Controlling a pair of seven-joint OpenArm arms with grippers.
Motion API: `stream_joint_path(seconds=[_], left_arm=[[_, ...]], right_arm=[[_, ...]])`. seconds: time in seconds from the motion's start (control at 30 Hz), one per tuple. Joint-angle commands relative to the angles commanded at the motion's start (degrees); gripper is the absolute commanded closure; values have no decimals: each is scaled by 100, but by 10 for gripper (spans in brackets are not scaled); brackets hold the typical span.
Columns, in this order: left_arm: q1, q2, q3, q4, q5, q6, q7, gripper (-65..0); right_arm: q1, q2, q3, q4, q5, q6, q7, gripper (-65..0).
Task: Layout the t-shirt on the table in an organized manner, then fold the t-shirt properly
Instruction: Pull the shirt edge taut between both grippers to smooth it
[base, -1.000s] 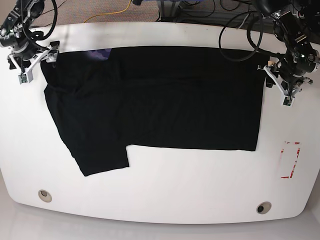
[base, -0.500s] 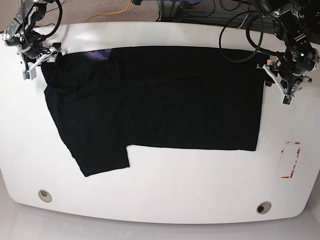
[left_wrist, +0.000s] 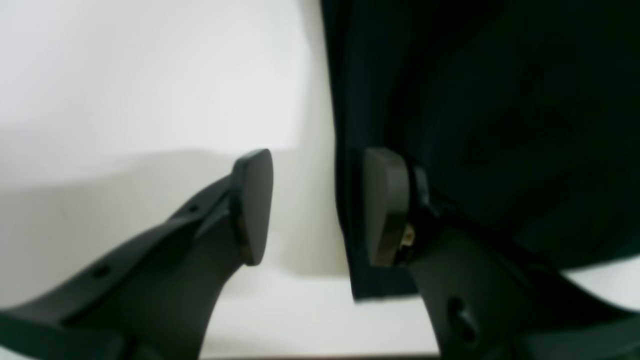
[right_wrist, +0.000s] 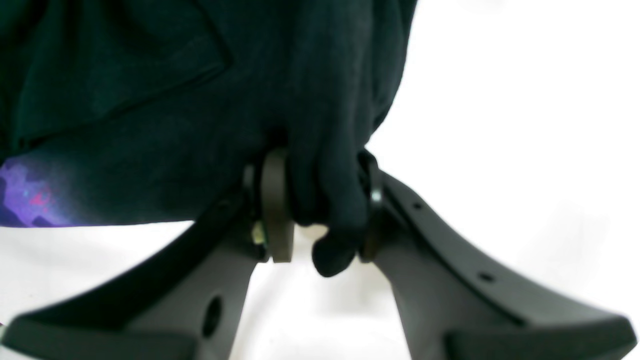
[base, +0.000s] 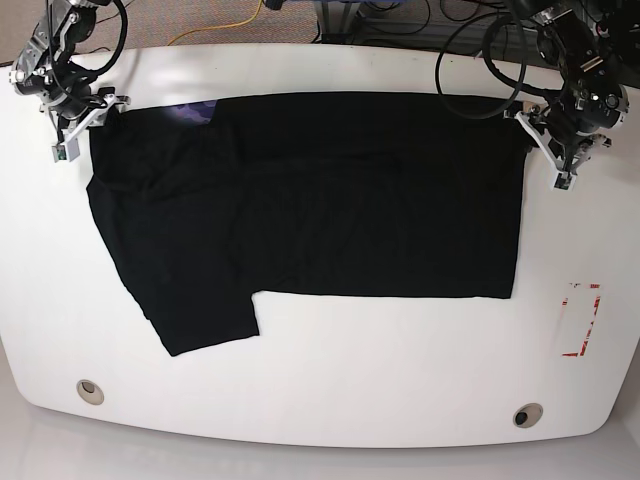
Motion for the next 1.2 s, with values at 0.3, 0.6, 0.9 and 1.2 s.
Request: stream_joint_path(seconds=[0.3, 0.6, 0.9, 1.2], left_arm=[[114, -26, 9, -677, 18, 0, -9, -276], [114, -44, 0, -862, 35, 0, -9, -231], [325, -413, -9, -826, 9, 0, 18, -119], [563, -563, -9, -826, 0, 0, 18, -119]], right_arm=[[70, 0, 0, 0, 0, 0, 0, -174], [88, 0, 0, 9, 0, 0, -18, -122], [-167, 35, 0, 105, 0, 0, -132, -65], [-589, 0, 18, 624, -35, 0, -149, -65]])
